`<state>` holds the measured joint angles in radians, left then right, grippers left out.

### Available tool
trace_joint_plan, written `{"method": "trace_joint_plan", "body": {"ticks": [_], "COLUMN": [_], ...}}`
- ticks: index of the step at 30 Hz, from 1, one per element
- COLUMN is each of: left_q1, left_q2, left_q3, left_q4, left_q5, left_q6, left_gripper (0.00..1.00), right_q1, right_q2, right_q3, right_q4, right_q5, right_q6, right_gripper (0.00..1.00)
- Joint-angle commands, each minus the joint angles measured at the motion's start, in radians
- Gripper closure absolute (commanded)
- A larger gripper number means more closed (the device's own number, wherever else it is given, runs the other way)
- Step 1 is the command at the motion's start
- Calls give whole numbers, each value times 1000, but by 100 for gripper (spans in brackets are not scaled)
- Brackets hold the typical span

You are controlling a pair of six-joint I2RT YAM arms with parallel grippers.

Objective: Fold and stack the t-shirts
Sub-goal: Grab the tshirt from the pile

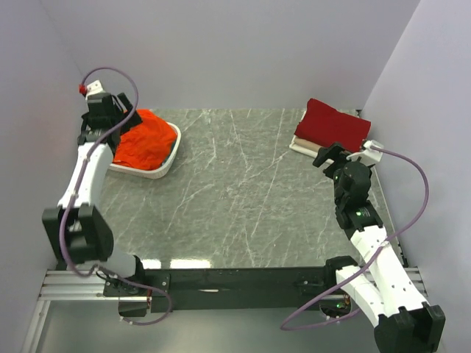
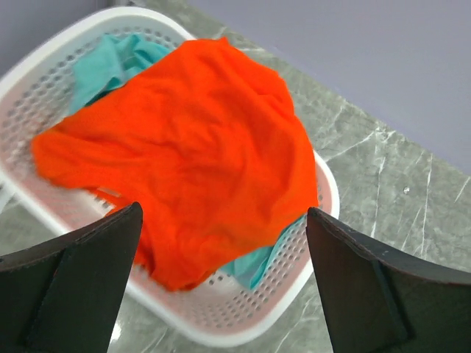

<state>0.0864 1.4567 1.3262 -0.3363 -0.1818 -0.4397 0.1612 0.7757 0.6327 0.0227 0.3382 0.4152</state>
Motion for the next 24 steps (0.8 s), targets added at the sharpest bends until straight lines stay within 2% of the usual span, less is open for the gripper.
{"method": "trace_joint_plan", "body": {"ticks": [1,7,13,15,17,18,19,20,22,23,24], "left_q1": [13,4,-39,-40,-40,-43,-42,-42,-42,-42,-42], "left_q2": [125,316,402,413,410,406,400,392,390,386,381], "left_q3": [126,175,172,179,179,176,163,157,151,153,156], "left_q4": [-72,-124,-156,-168,-173,-171,-165,-162,-167,-171,-182], "left_q5": [133,240,183,151,134,127,117,116,120,123,120], "left_q6": [-7,-53,-44,-47,-47,-47,-45,-41,-34,-31,-34], "left_gripper": [2,8,11,19,31,45,51,66,83,97,100], "right_q1": [6,4,5,5,6,5,4,6,4,6,5], "right_q2": [19,57,54,48,37,33,24,19,10,7,5], "right_q3": [-2,16,12,15,15,12,7,-1,-8,-16,-18], "right_q4": [34,13,-1,-13,-15,-17,-15,-35,-41,-47,-49], "right_q5": [-44,-47,-34,-36,-34,-34,-37,-41,-47,-48,-50], "right_q6": [36,51,65,68,69,71,73,76,79,83,86], "right_gripper": [7,7,7,7,7,8,8,8,8,9,9]}}
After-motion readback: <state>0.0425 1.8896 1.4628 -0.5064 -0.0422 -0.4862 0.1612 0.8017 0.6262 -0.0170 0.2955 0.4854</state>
